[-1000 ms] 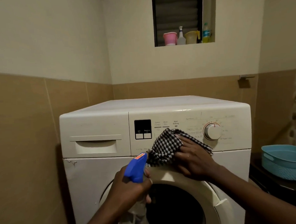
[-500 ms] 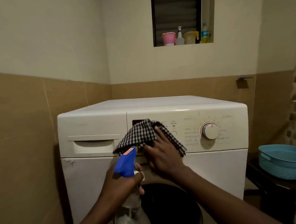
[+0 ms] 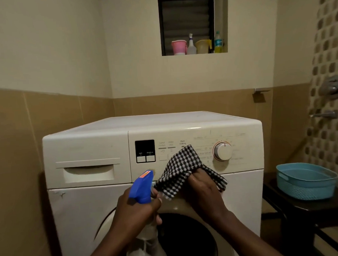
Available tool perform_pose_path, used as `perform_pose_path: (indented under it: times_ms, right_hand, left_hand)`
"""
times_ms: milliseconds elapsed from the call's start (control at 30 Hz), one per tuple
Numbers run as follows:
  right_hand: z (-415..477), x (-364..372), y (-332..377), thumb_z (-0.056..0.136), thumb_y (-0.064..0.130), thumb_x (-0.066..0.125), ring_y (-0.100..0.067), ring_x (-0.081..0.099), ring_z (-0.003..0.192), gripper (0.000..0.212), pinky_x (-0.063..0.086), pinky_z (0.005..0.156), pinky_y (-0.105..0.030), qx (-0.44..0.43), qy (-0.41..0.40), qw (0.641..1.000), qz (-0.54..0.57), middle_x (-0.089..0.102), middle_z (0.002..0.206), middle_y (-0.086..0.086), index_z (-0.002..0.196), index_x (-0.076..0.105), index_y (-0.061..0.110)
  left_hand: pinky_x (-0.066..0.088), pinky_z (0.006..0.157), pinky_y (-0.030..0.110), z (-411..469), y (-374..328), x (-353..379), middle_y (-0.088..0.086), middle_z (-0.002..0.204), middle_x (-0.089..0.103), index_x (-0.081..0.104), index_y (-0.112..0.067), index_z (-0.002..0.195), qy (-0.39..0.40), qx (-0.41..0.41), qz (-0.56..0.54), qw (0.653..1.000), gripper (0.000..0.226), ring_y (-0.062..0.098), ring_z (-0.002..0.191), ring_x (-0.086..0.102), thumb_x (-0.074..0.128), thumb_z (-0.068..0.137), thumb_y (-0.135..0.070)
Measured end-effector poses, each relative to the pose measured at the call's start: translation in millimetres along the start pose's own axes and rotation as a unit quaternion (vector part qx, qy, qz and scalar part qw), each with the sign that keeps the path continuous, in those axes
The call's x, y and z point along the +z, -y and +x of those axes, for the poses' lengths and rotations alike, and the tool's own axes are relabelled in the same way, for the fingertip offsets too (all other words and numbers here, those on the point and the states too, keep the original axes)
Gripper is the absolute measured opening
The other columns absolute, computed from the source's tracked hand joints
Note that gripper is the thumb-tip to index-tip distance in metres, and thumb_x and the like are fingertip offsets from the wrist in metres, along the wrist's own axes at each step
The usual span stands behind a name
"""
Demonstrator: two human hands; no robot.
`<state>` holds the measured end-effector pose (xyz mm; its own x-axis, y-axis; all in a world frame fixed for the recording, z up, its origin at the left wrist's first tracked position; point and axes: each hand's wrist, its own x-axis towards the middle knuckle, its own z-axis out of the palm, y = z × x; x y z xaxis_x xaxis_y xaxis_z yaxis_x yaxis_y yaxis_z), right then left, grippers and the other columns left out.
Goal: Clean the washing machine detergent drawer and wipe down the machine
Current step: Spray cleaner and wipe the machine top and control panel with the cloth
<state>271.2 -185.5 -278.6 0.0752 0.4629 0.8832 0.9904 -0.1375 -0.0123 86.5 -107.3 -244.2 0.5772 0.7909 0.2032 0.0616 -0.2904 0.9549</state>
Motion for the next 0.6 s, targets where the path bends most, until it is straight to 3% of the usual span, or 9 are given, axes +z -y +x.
perform_pose_path:
  times_ms: [67,167,233,300,367,400,500,600]
  right_hand:
    - [0,-12,-4,0.060,-0.002,0.065,-0.018,0.057,0.071,0.021,0.046,0.057,-0.025,0.051,-0.018,0.997,0.059,0.060,0.076,-0.005,0.077,0.057,0.005]
    - [6,-48,2,0.065,0.006,0.054,-0.001,0.049,0.060,0.015,0.036,0.053,-0.008,0.188,-0.169,0.947,0.198,0.053,0.067,0.007,0.076,0.051,0.016]
    - [13,-73,0,0.076,0.023,0.057,0.009,0.055,0.067,0.013,0.041,0.058,-0.009,0.276,-0.295,0.871,0.281,0.057,0.078,0.013,0.088,0.054,0.023]
    - [21,-92,-10,0.085,0.022,0.060,0.012,0.057,0.086,0.021,0.047,0.075,-0.015,0.358,-0.393,0.775,0.343,0.059,0.097,0.012,0.105,0.055,0.021]
    - [27,-107,-22,0.088,0.009,0.057,-0.011,0.056,0.103,0.015,0.047,0.081,-0.023,0.415,-0.440,0.694,0.389,0.058,0.100,0.008,0.098,0.056,0.020]
    - [29,-111,-26,0.089,0.004,0.054,-0.018,0.055,0.103,0.016,0.048,0.079,-0.025,0.432,-0.448,0.675,0.396,0.058,0.097,0.006,0.093,0.055,0.019]
    - [28,-119,-33,0.088,-0.001,0.052,-0.025,0.056,0.107,0.023,0.048,0.091,-0.035,0.453,-0.441,0.673,0.384,0.061,0.113,-0.005,0.110,0.055,0.006]
    - [26,-121,-37,0.088,0.001,0.053,-0.021,0.055,0.108,0.025,0.045,0.099,-0.041,0.453,-0.433,0.689,0.365,0.059,0.115,-0.001,0.112,0.054,0.011]
  left_hand:
    - [0.056,0.068,0.044,0,-6,6,0.021,0.062,0.069,0.065,-0.006,0.089,0.003,0.007,-0.006,1.000,0.013,0.035,0.054,0.069,0.072,0.079,-0.001]
    - [0.054,0.065,0.042,3,-18,14,0.017,0.063,0.066,0.063,-0.004,0.085,0.017,0.024,-0.020,0.999,0.011,0.037,0.053,0.069,0.071,0.080,0.000]
    - [0.055,0.065,0.042,6,-28,23,0.016,0.064,0.065,0.062,-0.002,0.086,0.036,0.038,-0.014,0.999,0.011,0.034,0.053,0.069,0.071,0.080,0.000]
    - [0.059,0.067,0.042,8,-37,33,0.014,0.065,0.065,0.062,-0.001,0.087,0.051,0.050,-0.008,0.997,0.011,0.030,0.053,0.069,0.071,0.081,-0.002]
    - [0.059,0.066,0.039,11,-47,45,0.011,0.063,0.065,0.062,-0.002,0.084,0.058,0.066,0.004,0.996,0.009,0.027,0.052,0.070,0.070,0.081,-0.003]
    - [0.058,0.064,0.037,13,-52,51,0.011,0.062,0.065,0.061,-0.002,0.083,0.061,0.073,0.009,0.995,0.008,0.027,0.052,0.070,0.069,0.081,-0.003]
    - [0.058,0.065,0.035,20,-67,68,0.011,0.057,0.065,0.060,-0.006,0.076,0.064,0.091,0.009,0.994,0.008,0.026,0.053,0.071,0.065,0.082,-0.003]
    - [0.058,0.069,0.038,26,-73,78,0.010,0.054,0.065,0.060,-0.009,0.074,0.064,0.105,0.007,0.992,0.010,0.025,0.054,0.072,0.063,0.083,-0.005]
